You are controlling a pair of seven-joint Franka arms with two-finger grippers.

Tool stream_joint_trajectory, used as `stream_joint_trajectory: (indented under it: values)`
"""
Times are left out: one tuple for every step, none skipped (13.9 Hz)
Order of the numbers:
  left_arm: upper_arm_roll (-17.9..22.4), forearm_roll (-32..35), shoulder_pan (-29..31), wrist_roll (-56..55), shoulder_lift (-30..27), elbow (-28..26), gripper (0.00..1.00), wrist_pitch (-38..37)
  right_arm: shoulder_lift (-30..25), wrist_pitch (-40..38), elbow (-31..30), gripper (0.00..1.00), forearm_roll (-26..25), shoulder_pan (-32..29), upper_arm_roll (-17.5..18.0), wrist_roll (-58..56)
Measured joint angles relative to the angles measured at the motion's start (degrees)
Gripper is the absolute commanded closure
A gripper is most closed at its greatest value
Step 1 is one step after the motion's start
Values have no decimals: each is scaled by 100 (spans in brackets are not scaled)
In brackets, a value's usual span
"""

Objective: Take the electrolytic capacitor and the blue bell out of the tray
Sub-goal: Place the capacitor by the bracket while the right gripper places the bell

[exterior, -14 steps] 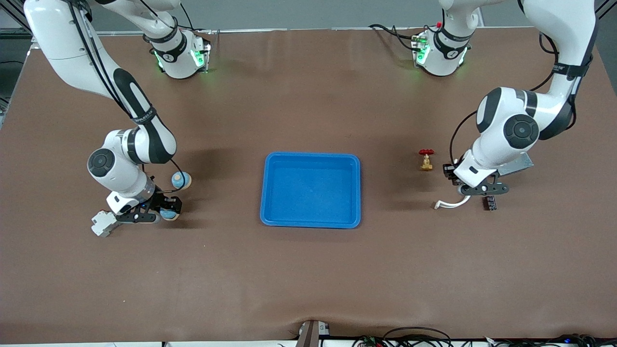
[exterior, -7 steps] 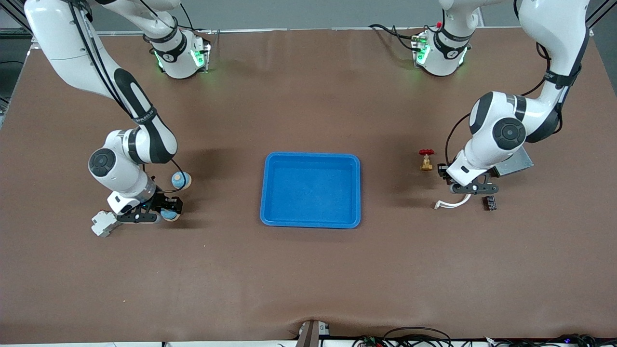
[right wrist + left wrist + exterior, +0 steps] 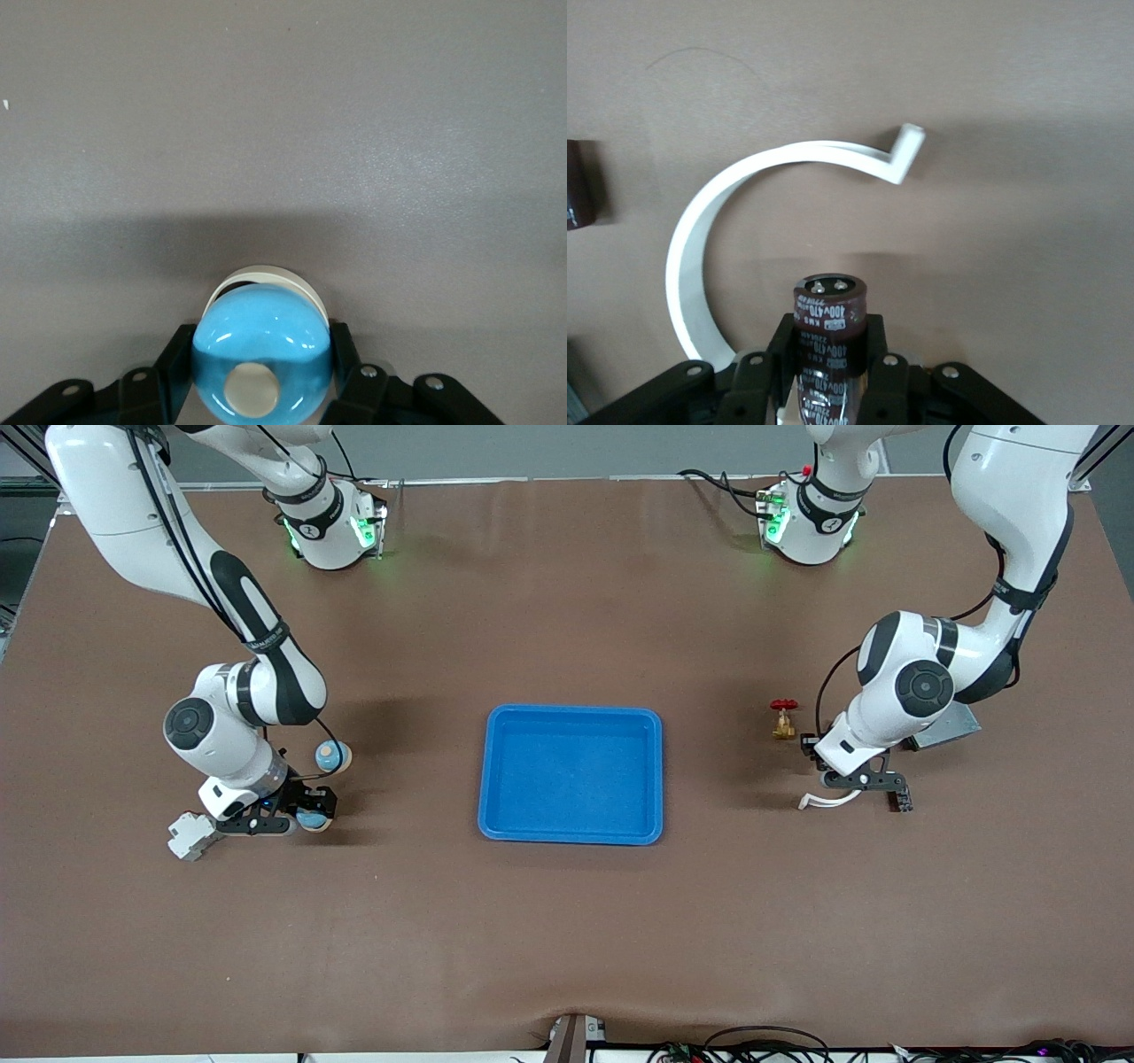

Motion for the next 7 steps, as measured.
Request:
stream_joint_trajectory:
  values:
    - [3, 61, 60, 0, 54, 36, 100, 11, 0, 0, 0, 100, 0, 0, 0, 0]
    - [4, 86, 100, 0, 120, 91, 100, 14, 0, 0, 0, 76, 0, 0, 0, 0]
    - [5, 94, 116, 0, 189, 150, 100, 14, 1, 1, 0, 27, 2, 0, 0, 0]
    - [5, 98, 118, 0, 246, 194, 100, 14, 1, 1, 0, 0, 4, 0, 0, 0]
    - [4, 101, 117, 0, 284, 223, 100, 15, 15, 1, 0, 0, 11, 0, 7, 1]
    - [3, 103, 116, 0, 307, 244, 100, 17, 43, 4, 0, 0, 16, 0, 14, 1]
    - [2, 103, 116, 0, 320, 264, 100, 17, 70, 17, -1, 0, 19, 0, 20, 2]
